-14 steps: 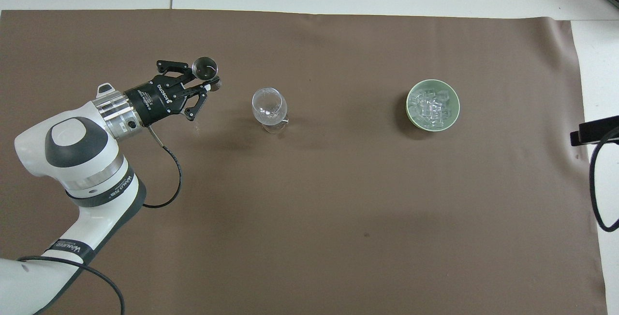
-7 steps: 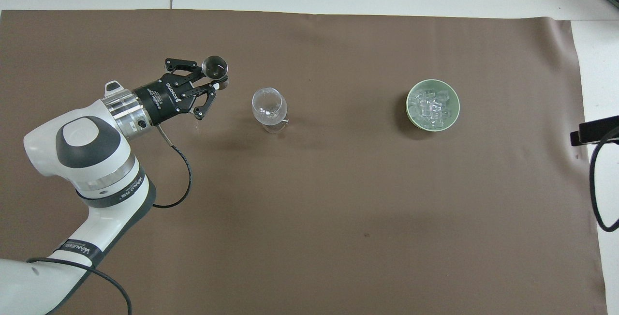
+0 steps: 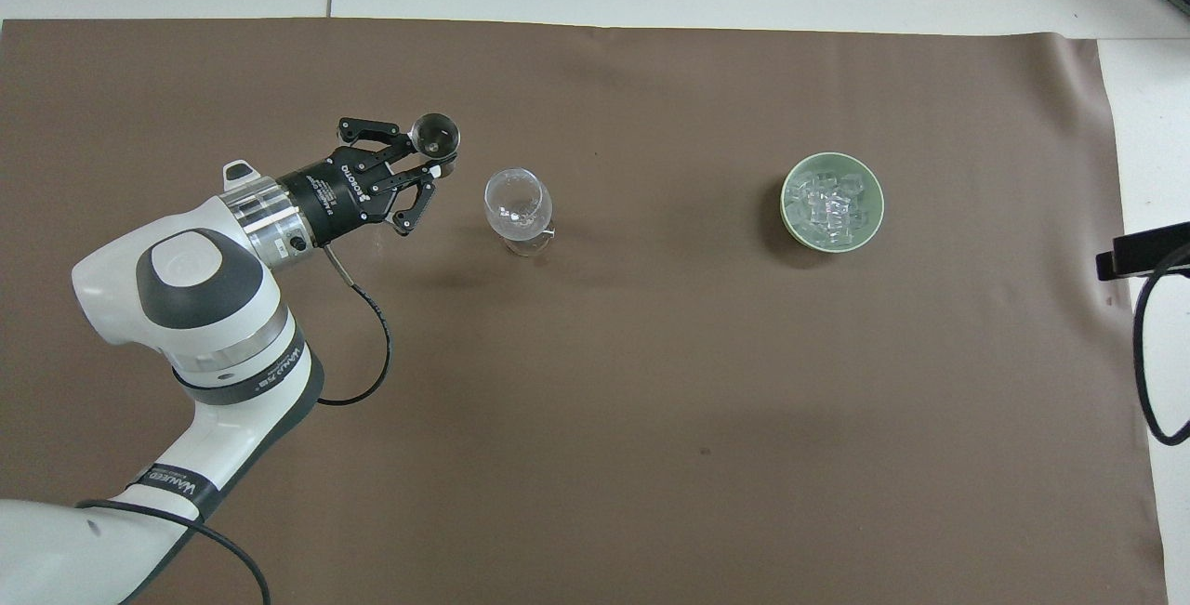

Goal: Pour wine and add ice with both arms
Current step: 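Lift the jigger with the left gripper and carry it over the glass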

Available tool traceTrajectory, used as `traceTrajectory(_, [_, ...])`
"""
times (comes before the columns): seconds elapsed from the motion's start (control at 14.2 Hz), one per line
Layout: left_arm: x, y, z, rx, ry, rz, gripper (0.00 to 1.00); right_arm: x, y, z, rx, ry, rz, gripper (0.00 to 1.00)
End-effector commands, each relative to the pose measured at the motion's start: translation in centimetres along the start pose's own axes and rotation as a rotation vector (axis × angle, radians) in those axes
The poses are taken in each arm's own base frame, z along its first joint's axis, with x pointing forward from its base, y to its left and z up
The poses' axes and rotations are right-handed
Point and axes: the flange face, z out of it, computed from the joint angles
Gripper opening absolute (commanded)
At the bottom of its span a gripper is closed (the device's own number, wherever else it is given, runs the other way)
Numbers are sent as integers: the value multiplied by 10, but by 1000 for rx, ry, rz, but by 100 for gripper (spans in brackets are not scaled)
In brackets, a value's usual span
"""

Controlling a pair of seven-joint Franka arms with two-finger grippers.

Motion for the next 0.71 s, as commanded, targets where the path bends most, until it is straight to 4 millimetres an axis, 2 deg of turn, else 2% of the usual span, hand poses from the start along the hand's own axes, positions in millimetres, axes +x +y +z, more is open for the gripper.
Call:
traceTrajectory(0.0, [-12, 3, -2, -40, 6, 0, 0, -1, 0, 1, 16, -5, -27, 100])
traceTrajectory(0.07, [-16, 5, -2, -45, 5, 11, 0, -1, 0, 1, 16, -5, -27, 100])
traceTrajectory(0.14, [-21, -2, 3, -34, 4, 33, 0, -1, 0, 1, 16, -5, -27, 100])
traceTrajectory(0.63, [-29, -7, 3, -56, 45, 141, 0, -1, 0, 1, 16, -5, -27, 100])
